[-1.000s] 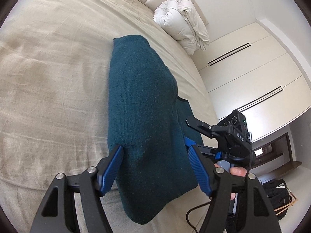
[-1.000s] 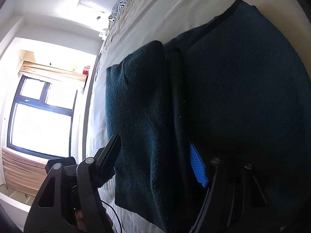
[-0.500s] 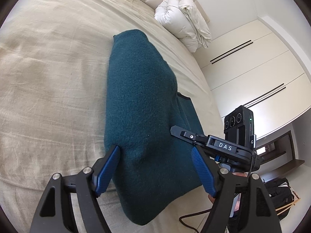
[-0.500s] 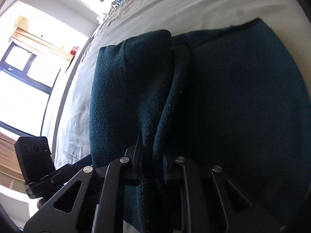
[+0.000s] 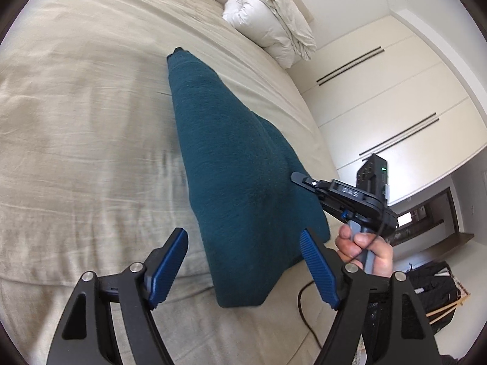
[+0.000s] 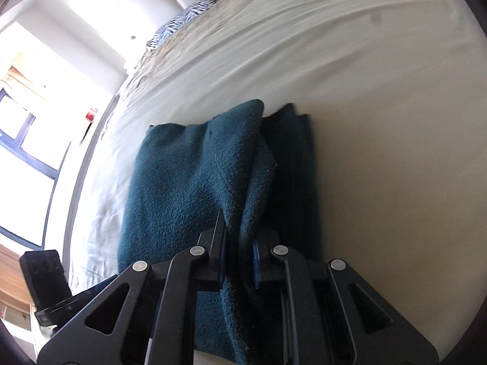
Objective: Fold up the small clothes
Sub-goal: 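Release the sweater from the left gripper while the right gripper pinches the fold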
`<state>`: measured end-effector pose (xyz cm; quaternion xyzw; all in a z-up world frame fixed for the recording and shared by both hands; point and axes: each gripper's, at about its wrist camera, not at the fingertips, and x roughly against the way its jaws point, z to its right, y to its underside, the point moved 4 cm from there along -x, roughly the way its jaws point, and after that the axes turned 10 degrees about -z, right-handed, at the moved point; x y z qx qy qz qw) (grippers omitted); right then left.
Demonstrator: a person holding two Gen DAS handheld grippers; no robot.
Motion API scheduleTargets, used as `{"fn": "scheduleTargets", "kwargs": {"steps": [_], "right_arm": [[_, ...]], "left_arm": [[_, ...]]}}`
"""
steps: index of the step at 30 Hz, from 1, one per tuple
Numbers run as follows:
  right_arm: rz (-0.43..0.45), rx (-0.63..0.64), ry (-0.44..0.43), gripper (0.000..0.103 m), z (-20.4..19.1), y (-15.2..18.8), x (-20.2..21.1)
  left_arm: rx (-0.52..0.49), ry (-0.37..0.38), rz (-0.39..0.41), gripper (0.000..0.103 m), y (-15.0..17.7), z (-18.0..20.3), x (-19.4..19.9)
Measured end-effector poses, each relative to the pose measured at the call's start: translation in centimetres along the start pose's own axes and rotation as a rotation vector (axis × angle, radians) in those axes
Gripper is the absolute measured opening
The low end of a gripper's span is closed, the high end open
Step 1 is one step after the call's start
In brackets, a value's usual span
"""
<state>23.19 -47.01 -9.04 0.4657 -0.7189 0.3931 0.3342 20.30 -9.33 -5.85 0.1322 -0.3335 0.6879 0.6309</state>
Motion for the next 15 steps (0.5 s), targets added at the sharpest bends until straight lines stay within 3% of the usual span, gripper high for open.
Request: {"fn": "scheduleTargets", "kwargs": {"steps": [6, 11, 13, 15], "right_arm": [[-0.011, -0.02, 0.002, 0.011, 1.2, 0.2, -0.9], [-0.003, -0.005, 0.018, 0.011, 0.4, 0.3, -0.2], [-0.005, -0.021, 0.017, 0.011, -1.7, 0.3, -1.1], [0.0, -0.05, -0.008, 0.011, -1.5, 0.3, -1.9]], "left_arm": [[-0.028, -0.012, -0.011, 0.078, 0.3, 0.8, -0.1], [-0.04, -0.02, -0.002, 0.078, -0.1, 1.3, 0.1], [-0.042, -0.019, -0.002, 0.078, -0.2, 1.5, 0.0], [-0.044, -0.023, -0.004, 0.078, -0.3, 1.8, -0.3]]}}
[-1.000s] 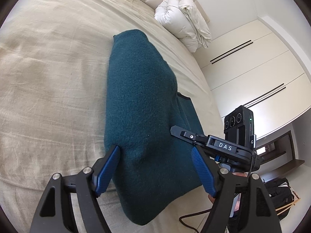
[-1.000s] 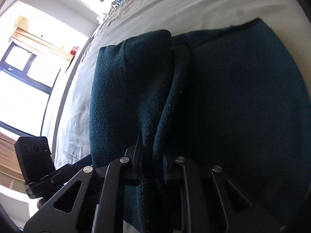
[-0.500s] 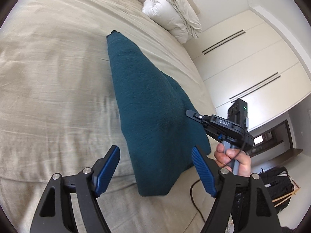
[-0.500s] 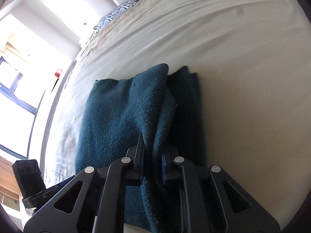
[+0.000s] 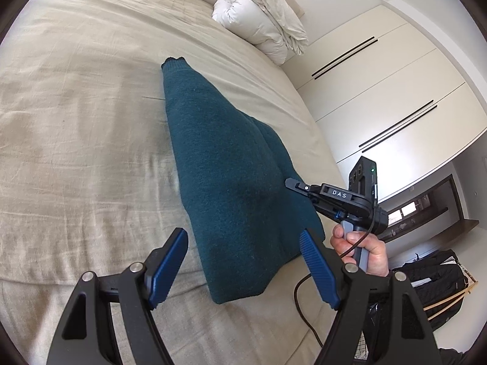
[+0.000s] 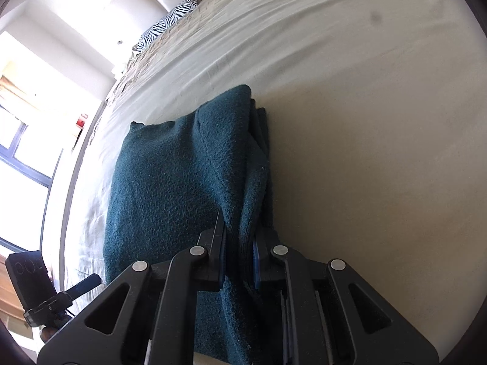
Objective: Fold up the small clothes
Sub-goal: 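Release the sweater from the left gripper while the right gripper pinches the fold, then press the folded sweater bundle flat with both open grippers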
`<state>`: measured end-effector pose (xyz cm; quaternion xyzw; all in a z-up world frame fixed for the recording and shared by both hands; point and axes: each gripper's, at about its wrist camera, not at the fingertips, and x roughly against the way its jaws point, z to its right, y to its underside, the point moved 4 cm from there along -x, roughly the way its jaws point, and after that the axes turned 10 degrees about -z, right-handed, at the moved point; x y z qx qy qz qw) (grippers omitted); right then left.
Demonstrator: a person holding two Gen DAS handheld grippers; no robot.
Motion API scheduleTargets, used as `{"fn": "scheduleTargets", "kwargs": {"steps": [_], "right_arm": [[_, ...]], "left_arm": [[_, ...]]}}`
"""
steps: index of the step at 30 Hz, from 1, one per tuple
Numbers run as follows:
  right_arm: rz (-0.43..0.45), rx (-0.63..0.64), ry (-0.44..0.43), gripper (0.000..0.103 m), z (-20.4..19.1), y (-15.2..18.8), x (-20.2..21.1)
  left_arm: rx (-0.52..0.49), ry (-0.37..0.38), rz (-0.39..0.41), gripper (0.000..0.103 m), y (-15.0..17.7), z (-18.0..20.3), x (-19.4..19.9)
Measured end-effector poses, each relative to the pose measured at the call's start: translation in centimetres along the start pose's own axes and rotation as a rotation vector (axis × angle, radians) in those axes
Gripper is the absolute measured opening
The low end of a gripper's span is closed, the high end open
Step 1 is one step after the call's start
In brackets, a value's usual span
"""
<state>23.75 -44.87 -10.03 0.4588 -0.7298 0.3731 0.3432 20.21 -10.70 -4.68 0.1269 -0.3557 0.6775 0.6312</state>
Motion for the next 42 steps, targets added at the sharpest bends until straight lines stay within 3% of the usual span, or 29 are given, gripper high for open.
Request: {"fn": "scheduleTargets", "kwargs": {"steps": [4, 8, 9, 10, 11, 13, 16, 18, 21, 24, 26, 30, 32, 35, 38, 42], "right_arm": [[-0.013, -0.037, -0.05, 0.015, 1.1, -0.2, -1.7], [-0.015, -0.121, -0.129, 0.026, 2.1, 0.0, -1.0], [0.011, -0.127, -0.104, 0.03, 2.2, 0.2, -0.2], [0.039, -0.131, -0.079, 0.046, 2.2, 0.4, 0.3], [0.083, -0.135, -0.053, 0.052, 2.3, 0.7, 1.3], [0.153, -0.131, -0.071, 0.052, 2.1, 0.9, 3.3], [0.19, -0.062, -0.182, 0.05, 0.0, 1.1, 4.9], [0.168, 0.026, -0.25, 0.049, -2.5, 1.1, 4.6], [0.116, 0.103, -0.268, 0.049, -5.2, 0.6, 2.5], [0.076, 0.056, -0.299, 0.044, -5.1, -1.2, -0.3], [0.052, 0.017, -0.334, 0.044, -4.7, -2.3, -2.0], [0.029, -0.044, -0.279, 0.04, -3.0, -3.7, -4.6], [0.03, -0.059, -0.274, 0.031, -2.1, -4.0, -5.1], [0.039, -0.06, -0.295, 0.03, -1.5, -4.0, -5.1], [0.052, -0.05, -0.262, 0.031, -1.4, -3.7, -4.3], [0.064, 0.022, -0.264, 0.035, -3.4, -1.2, -2.1]], "left_arm": [[0.006, -0.013, -0.01, 0.078, 0.1, 0.0, -0.6], [-0.008, -0.032, -0.004, 0.078, -0.3, 0.4, -0.8], [-0.009, -0.035, -0.003, 0.078, -0.4, 0.4, -0.9], [-0.011, -0.039, -0.001, 0.078, -0.8, 0.5, -0.9], [-0.015, -0.047, 0.004, 0.078, -1.1, 0.6, -1.0], [-0.035, -0.062, 0.015, 0.078, -2.0, 1.1, -1.1], [-0.116, -0.098, 0.049, 0.078, -4.2, 2.7, -1.7], [-0.157, -0.111, 0.058, 0.073, -6.0, 3.7, -2.6], [-0.176, -0.129, 0.062, 0.062, -9.1, 4.4, -4.5], [-0.197, -0.221, 0.025, 0.052, -11.8, 4.1, -7.5], [-0.19, -0.276, -0.02, 0.051, -12.7, 3.2, -9.3], [-0.187, -0.361, -0.058, 0.045, -13.0, 1.8, -11.7], [-0.229, -0.402, -0.053, 0.045, -12.6, 2.1, -12.2], [-0.283, -0.457, -0.049, 0.046, -12.3, 2.4, -13.1], [-0.296, -0.474, -0.042, 0.046, -12.1, 2.3, -13.3], [-0.316, -0.491, -0.035, 0.046, -12.0, 2.3, -13.5]]}}
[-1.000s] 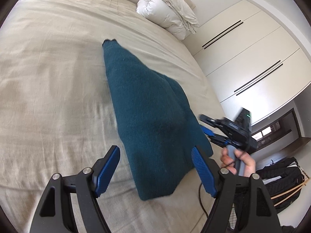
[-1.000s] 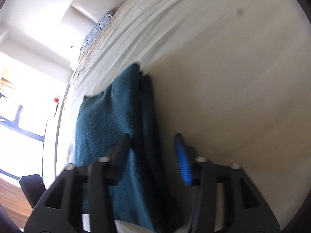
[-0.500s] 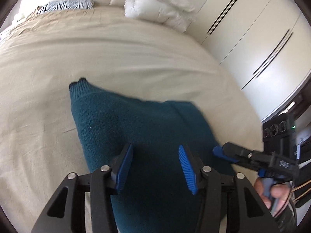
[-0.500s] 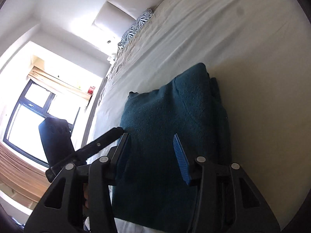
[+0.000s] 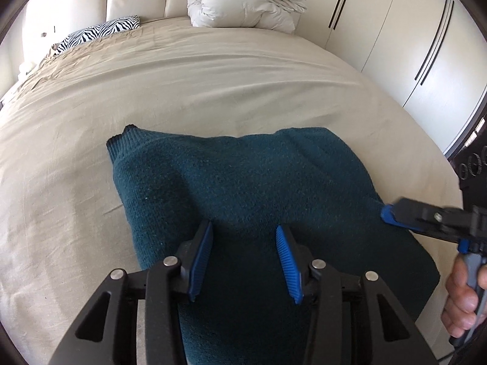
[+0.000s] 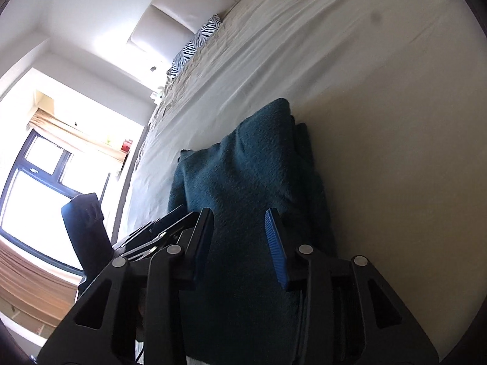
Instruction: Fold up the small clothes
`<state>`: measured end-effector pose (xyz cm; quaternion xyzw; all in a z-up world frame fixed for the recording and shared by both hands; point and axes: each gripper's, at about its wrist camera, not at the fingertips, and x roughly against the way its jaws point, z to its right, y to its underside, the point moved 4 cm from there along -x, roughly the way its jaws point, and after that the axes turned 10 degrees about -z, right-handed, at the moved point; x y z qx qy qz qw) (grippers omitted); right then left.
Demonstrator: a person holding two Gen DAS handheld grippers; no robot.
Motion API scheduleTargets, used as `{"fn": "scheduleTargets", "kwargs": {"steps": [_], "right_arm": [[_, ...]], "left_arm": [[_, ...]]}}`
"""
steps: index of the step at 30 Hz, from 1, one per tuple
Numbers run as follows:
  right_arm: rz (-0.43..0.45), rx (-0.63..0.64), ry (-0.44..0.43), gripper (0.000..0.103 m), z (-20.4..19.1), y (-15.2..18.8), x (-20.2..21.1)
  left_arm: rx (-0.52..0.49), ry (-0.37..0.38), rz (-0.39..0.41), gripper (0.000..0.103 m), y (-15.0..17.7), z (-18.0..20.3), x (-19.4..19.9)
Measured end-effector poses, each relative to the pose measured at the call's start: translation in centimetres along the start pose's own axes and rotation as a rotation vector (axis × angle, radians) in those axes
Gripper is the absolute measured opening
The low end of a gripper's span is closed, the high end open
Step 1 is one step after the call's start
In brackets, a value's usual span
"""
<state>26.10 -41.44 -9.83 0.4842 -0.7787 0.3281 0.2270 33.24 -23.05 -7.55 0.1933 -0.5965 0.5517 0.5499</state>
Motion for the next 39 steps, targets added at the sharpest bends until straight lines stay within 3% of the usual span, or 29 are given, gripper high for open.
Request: {"fn": "scheduleTargets", "kwargs": {"steps": [4, 8, 15, 17, 20, 22, 23, 24, 26, 29, 34, 39], "right_arm": [[-0.023, 0.015, 0.033, 0.033, 0.5, 2.7, 0.8], [-0.008, 0.002, -0.01, 0.033, 1.8, 4.9, 1.6], [-0.01, 0.032, 0.003, 0.033, 2.7, 8.4, 3.7], [-0.003, 0.035, 0.01, 0.038, 2.7, 8.6, 4.6], [0.06, 0.023, 0.006, 0.059, 2.8, 8.1, 6.9], [0.102, 0.005, 0.025, 0.069, 3.1, 6.9, 8.0], [0.107, -0.007, 0.031, 0.07, 3.5, 6.3, 8.2], [0.096, -0.017, 0.032, 0.07, 3.8, 5.7, 8.0], [0.063, -0.037, 0.057, 0.07, 4.4, 4.4, 7.1], [0.008, -0.067, 0.056, 0.07, 5.2, 2.7, 5.1], [-0.06, -0.11, 0.037, 0.07, 5.7, 0.8, 2.4], [-0.154, -0.072, 0.063, 0.07, 4.8, -0.2, -0.2]], "left_arm": [[0.002, -0.005, 0.006, 0.046, 0.4, 0.0, 0.1], [-0.009, -0.018, 0.008, 0.046, 0.7, 0.3, 0.1], [-0.023, -0.036, 0.017, 0.047, 0.8, 0.4, 0.1], [-0.025, -0.04, 0.015, 0.047, 0.8, 0.4, 0.2], [-0.015, -0.035, 0.027, 0.047, 0.9, 0.4, 1.3], [0.039, 0.01, 0.061, 0.049, 1.5, -0.2, 3.1], [0.066, 0.032, 0.084, 0.058, 1.9, -0.7, 3.9], [0.115, 0.049, 0.12, 0.073, 2.4, -1.6, 4.9], [0.185, 0.07, 0.13, 0.078, 3.1, -3.1, 5.3], [0.287, 0.143, 0.043, 0.077, 3.9, -5.2, 3.6], [0.347, 0.266, -0.072, 0.077, 4.6, -5.3, 1.0], [0.332, 0.276, -0.102, 0.077, 4.6, -4.6, 0.5]]}}
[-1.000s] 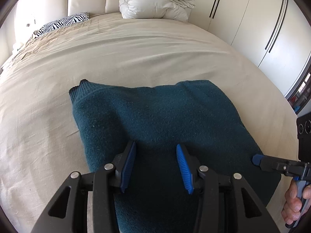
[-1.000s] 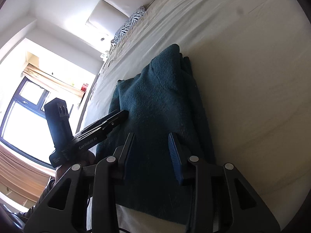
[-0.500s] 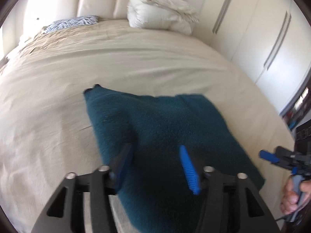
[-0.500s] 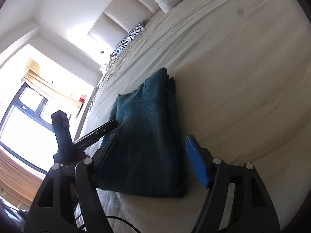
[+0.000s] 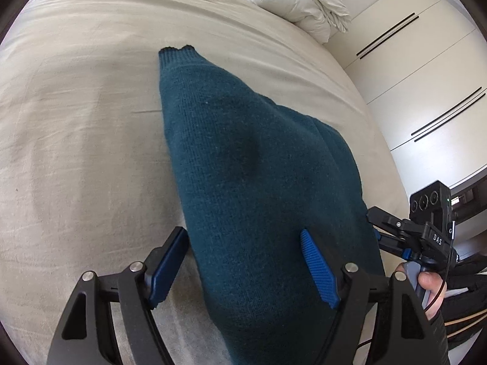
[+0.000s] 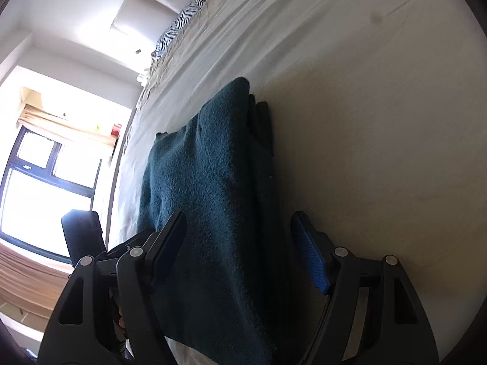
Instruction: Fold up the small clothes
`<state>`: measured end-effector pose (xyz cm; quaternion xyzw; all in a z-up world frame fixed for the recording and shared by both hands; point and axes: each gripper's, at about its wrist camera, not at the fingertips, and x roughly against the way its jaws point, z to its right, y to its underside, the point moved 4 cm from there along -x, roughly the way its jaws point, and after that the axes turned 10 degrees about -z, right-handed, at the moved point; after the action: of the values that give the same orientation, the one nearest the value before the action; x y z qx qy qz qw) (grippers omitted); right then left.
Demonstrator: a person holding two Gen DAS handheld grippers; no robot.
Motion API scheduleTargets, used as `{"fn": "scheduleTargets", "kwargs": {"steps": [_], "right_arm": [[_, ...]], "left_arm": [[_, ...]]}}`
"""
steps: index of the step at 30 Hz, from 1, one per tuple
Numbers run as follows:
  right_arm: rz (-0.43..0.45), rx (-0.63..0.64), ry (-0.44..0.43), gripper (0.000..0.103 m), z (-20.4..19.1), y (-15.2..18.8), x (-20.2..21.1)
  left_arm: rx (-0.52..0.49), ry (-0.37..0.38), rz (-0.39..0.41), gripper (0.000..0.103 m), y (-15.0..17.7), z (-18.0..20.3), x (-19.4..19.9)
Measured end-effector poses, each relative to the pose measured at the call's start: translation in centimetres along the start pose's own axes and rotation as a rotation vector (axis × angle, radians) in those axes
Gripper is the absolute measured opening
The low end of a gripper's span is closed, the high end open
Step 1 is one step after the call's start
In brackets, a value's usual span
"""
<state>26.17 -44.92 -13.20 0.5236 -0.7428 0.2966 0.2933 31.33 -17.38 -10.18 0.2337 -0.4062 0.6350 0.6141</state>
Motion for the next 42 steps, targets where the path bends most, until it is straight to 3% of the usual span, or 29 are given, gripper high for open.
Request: {"fn": "scheduleTargets", "kwargs": {"steps": [6, 11, 16, 21, 27, 31, 35, 38, 42], "right_arm": [[-0.098, 0.059, 0.055, 0.067, -1.7, -0.3, -1.4], [-0.146, 0.092, 0.149, 0.038, -2.6, -0.5, -2.3], [-0.095, 0.159, 0.264, 0.025, -4.9, 0.5, -2.2], [-0.04, 0.226, 0.331, 0.022, -8.5, 2.5, -0.7], [-0.023, 0.297, 0.297, 0.022, -13.5, 7.8, 0.8], [-0.033, 0.339, 0.273, 0.022, -16.5, 12.4, -0.1], [-0.05, 0.359, 0.255, 0.022, -18.2, 17.1, -2.3], [-0.061, 0.339, 0.192, 0.022, -18.6, 20.1, -4.1], [-0.083, 0.291, 0.133, 0.023, -17.3, 21.7, -6.6]], "left_arm": [[-0.014, -0.01, -0.044, 0.07, 0.0, 0.5, -0.5], [-0.031, -0.034, -0.05, 0.055, -0.4, 1.4, -1.0], [-0.045, -0.056, -0.028, 0.045, 0.2, 2.1, -0.1], [-0.065, -0.05, -0.001, 0.041, 1.8, 3.2, 3.1], [-0.091, -0.06, 0.042, 0.041, 6.3, 2.8, 9.2], [-0.088, -0.096, 0.058, 0.041, 11.3, 1.1, 12.3], [-0.058, -0.114, 0.058, 0.041, 15.6, -1.4, 13.9], [-0.018, -0.11, 0.046, 0.041, 18.5, -4.2, 14.3], [0.049, -0.088, 0.014, 0.044, 20.8, -7.6, 13.1]]}}
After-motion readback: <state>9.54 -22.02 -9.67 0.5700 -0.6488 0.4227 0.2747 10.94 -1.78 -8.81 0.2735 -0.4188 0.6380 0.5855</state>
